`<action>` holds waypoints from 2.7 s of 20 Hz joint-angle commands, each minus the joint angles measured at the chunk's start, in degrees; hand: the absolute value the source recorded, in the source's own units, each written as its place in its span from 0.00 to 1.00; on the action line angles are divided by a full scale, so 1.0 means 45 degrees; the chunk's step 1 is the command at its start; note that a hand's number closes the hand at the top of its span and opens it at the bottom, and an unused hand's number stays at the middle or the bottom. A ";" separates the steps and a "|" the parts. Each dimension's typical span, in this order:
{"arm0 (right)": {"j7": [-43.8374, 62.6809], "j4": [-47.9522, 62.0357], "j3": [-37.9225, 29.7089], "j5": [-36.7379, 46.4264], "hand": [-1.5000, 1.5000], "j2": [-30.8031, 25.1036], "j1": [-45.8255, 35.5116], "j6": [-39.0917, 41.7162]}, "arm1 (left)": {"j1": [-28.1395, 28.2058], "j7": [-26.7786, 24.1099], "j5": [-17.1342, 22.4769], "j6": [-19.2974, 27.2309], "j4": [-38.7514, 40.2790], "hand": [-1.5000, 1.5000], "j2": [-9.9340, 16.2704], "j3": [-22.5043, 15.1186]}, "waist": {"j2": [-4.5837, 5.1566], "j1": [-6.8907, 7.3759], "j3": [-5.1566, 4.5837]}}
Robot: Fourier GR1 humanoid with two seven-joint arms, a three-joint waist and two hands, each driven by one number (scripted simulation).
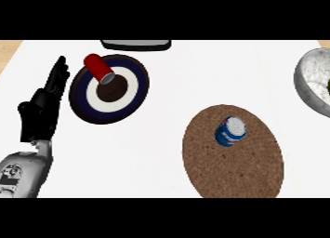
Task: Pick the pear from the placemat and place it in the bowl
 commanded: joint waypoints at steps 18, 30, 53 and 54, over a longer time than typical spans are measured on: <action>-0.4202 1.0831 -0.0812 0.1558 0.00 0.0241 -0.5292 0.0880 | -0.0138 -0.0081 -0.0268 -0.0177 -0.0175 0.50 -0.0365 -0.0297 | 0.0310 0.0605 0.0077; -0.5514 1.2499 -0.2648 0.0017 0.00 -0.1551 -0.5597 0.3803 | 0.0088 -0.0350 -0.0179 -0.0188 -0.0109 0.50 -0.0269 0.0128 | 0.0247 0.0335 0.0070; -0.8324 1.1835 -0.3313 -0.1028 0.00 -0.3270 -0.1685 0.9330 | 0.0727 -0.0290 0.0145 -0.0436 -0.0445 0.50 0.0049 0.0810 | 0.0039 -0.0158 0.0118; -0.8223 1.1753 -0.3281 -0.1057 0.00 -0.3038 -0.1759 0.9266 | 0.0700 -0.0037 -0.0206 -0.0310 -0.0652 0.50 -0.0176 0.0332 | 0.0021 -0.0139 0.0117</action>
